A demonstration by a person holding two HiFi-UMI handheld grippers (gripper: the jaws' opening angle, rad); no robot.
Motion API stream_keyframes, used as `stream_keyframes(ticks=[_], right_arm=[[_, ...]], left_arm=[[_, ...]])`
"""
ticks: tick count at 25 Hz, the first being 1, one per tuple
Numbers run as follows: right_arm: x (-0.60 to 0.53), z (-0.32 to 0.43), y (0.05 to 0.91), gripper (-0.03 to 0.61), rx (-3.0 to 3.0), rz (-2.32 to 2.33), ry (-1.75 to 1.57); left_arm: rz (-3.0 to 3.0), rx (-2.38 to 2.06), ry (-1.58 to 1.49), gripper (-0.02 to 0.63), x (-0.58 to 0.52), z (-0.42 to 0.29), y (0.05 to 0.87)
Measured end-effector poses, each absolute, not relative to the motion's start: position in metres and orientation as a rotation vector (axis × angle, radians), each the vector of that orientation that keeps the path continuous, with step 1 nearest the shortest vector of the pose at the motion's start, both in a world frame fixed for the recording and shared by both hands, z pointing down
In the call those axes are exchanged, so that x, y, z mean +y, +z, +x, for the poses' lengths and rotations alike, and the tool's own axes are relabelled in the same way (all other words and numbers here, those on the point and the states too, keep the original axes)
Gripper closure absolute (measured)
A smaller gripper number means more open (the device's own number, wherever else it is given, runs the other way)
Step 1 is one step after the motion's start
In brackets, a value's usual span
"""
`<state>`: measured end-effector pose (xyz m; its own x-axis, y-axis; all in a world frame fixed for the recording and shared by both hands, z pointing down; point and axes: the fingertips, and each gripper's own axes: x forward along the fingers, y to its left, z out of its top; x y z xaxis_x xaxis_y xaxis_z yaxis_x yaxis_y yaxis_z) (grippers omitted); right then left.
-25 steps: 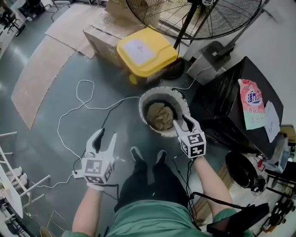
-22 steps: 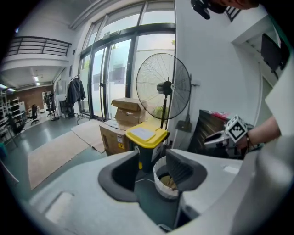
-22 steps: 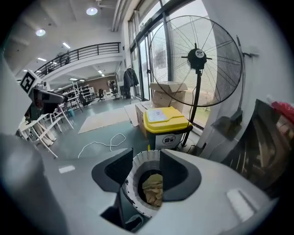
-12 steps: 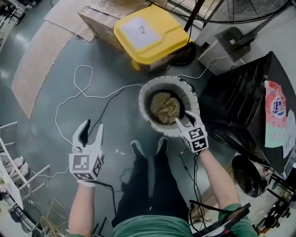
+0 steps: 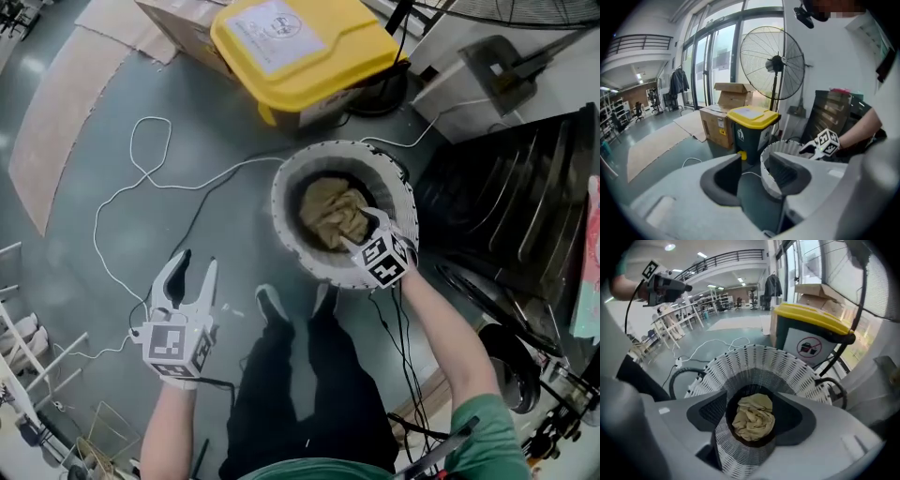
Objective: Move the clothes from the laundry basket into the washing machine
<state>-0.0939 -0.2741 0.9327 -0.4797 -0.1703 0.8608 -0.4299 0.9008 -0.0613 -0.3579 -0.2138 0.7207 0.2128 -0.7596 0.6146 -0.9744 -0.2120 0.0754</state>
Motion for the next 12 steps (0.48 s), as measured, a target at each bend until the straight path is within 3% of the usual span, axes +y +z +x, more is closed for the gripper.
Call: stream_keyframes(ticks=[4,8,12], right_arm=[[-0.265,-0.101,1.020,0.210,-1.970,0.159,0.173],[-0.264,-0.096,1.125,0.065,-1.817,-0.004,0.108],[-0.270,-0.089,1.222,0.003,-1.702,-0.098,0.049]], left_arm=[[2.068,-1.589,0.652,0.428,-0.215,-0.361,0.766],[2.071,-1.619,0.665,0.428,-0.213,-0.379,0.816],[2.035,-1.655,0.682,0.428,-0.210,-0.405,0.875]])
